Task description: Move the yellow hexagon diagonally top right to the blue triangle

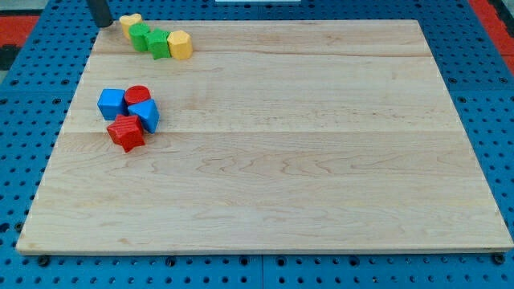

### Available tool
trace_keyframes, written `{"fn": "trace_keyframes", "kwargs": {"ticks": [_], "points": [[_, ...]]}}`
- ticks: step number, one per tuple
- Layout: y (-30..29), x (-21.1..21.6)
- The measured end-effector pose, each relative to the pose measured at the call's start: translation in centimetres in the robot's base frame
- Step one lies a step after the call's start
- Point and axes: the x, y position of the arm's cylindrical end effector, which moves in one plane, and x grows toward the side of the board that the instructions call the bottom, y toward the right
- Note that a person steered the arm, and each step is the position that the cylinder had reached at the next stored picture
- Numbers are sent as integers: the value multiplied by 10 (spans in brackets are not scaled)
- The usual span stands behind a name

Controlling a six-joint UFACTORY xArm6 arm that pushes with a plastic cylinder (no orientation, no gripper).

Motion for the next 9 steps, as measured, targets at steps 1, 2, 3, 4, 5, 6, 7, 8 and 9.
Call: {"fn": "trace_keyframes", "kwargs": {"ticks": [1, 2, 3, 4, 5, 6, 7, 8, 9], "points": [[48, 13], [138, 69], [196, 92], [198, 90], [202, 90], [202, 90], [203, 90], [205, 90], [207, 90]]}}
